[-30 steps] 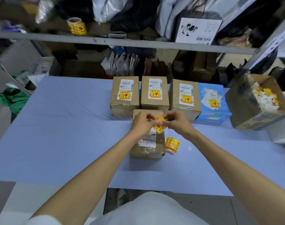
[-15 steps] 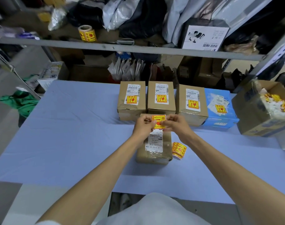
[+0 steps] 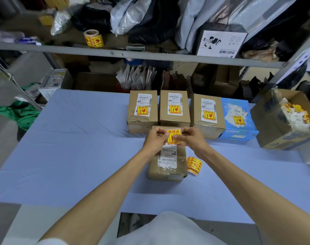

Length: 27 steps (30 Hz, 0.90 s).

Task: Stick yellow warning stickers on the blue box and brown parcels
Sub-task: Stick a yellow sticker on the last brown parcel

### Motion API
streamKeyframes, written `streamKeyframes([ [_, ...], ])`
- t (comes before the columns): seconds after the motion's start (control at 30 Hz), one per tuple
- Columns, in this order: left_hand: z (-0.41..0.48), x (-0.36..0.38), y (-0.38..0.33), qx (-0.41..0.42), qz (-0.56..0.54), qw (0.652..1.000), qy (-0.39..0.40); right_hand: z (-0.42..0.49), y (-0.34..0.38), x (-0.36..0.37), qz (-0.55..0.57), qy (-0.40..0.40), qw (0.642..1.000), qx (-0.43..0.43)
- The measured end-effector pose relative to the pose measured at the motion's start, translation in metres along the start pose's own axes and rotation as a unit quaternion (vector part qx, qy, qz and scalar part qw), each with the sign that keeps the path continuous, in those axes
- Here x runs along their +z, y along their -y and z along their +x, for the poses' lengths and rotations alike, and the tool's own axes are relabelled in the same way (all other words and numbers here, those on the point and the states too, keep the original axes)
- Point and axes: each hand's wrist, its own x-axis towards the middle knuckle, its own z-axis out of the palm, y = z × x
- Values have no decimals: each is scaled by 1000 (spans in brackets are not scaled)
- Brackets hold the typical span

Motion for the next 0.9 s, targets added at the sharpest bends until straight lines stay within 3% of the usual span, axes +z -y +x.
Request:
streamKeyframes([
  [0.23,0,2,2,-19,-31,999,1,-2,-3,4,9,-22,1000,-3],
  [0.47,-1,1,3,-45,-29,997,47,-3,-5,3,2,-93,996,1],
  [0.9,-4,-3,6,-37,0,997,75,-4,-9,-4,-18,-97,995,1],
])
